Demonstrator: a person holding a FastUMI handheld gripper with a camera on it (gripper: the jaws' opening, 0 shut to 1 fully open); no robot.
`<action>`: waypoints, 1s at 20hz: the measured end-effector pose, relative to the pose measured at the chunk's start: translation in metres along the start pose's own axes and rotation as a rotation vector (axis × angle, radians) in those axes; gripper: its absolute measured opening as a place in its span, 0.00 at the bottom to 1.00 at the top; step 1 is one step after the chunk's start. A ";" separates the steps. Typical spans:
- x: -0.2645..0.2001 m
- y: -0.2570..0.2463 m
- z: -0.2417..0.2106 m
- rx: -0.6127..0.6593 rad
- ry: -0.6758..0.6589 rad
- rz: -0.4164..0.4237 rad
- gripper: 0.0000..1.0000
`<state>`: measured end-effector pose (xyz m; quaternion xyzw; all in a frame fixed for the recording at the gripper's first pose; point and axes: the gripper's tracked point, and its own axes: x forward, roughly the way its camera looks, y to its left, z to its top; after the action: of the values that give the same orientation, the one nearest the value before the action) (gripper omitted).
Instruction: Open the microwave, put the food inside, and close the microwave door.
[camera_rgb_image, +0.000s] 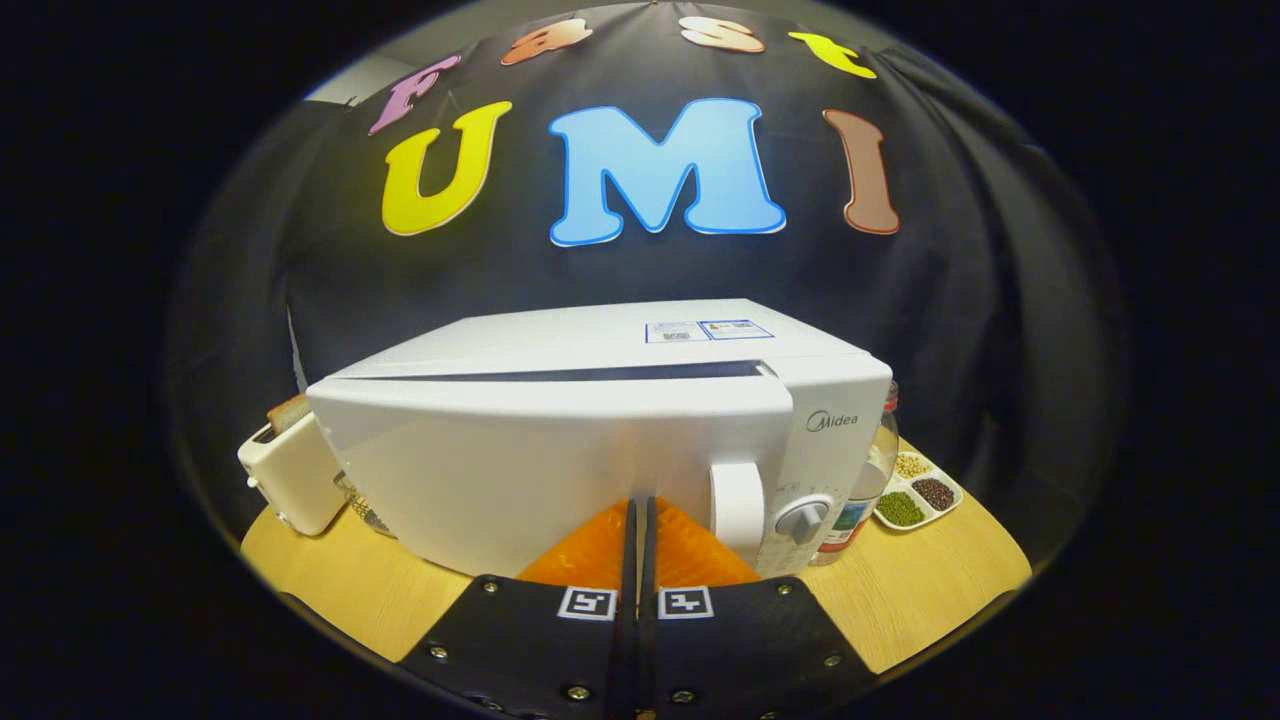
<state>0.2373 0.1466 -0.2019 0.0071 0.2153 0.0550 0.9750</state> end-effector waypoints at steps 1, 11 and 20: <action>0.003 -0.002 0.003 0.009 -0.003 -0.006 0.01; -0.011 -0.008 0.027 -0.052 -0.065 -0.040 0.02; -0.144 -0.008 0.038 -0.081 -0.158 -0.047 0.02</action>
<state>0.1246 0.1235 -0.1075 -0.0330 0.1354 0.0402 0.9894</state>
